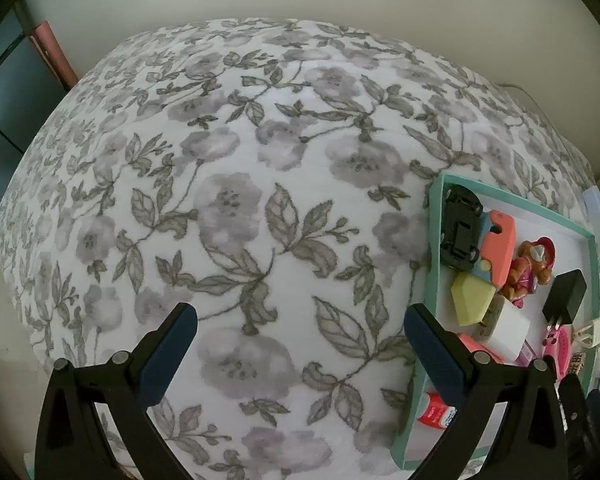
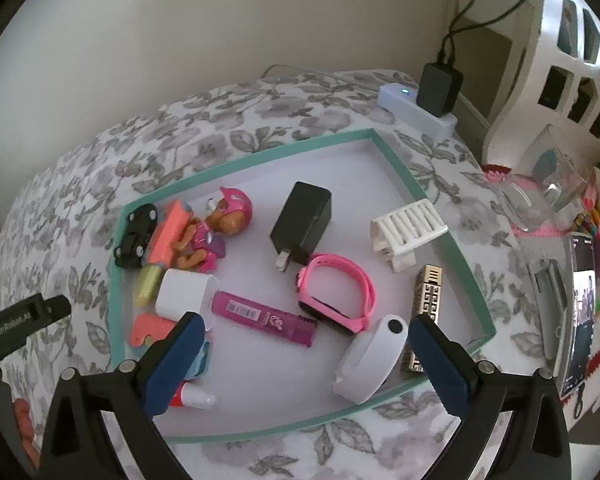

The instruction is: Organize rigid objects

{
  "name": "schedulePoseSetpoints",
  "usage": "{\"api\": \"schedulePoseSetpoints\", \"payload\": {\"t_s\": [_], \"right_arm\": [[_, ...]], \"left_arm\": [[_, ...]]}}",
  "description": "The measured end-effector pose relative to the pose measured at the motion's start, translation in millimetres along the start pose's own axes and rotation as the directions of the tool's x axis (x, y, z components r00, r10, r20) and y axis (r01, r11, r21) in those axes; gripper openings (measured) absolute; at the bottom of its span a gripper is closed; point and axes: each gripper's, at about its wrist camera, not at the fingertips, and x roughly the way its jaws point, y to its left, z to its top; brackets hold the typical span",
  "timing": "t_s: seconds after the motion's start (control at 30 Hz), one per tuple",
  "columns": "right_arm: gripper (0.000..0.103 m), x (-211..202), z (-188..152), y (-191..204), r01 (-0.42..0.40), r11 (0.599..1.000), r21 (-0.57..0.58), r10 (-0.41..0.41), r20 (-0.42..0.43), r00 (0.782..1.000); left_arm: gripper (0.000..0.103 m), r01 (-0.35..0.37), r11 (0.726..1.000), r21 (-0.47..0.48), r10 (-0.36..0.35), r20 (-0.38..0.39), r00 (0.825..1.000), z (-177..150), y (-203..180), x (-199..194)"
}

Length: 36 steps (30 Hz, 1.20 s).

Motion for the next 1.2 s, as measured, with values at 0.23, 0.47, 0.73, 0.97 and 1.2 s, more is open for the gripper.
{"api": "schedulePoseSetpoints", "payload": {"t_s": [0.23,0.47,0.73,0.97,1.2], "right_arm": [[0.103,-10,-8,9,-0.004,1.000,-0.012,0.004,0.005,1.000],[0.103,-28,-18,21,-0.023,1.000,-0.010,0.023,0.012,1.000],[0.103,-50,-30,25,-0.008,1.000,-0.017,0.008,0.018,1.000],[0.103,-67,-40,27,-0.004,1.000,-0.023,0.004,0.026,1.000],[0.103,-79,-47,35,0.003,0.999,-0.053,0.000,0.045,0.999]], "left_arm": [[0.103,0.000,1.000,-0.003,0.000,0.007,1.000,-4,8,-10],[0.103,0.005,0.999,0.046,-0.006,0.028,1.000,-18,18,-29],[0.103,0.035,0.997,0.063,-0.038,0.044,0.998,-31,28,-51],[0.103,0.032,0.992,0.118,-0.042,0.085,0.995,-44,30,-72],[0.103,0.084,0.986,0.141,-0.095,0.068,0.993,-57,37,-82]]}}
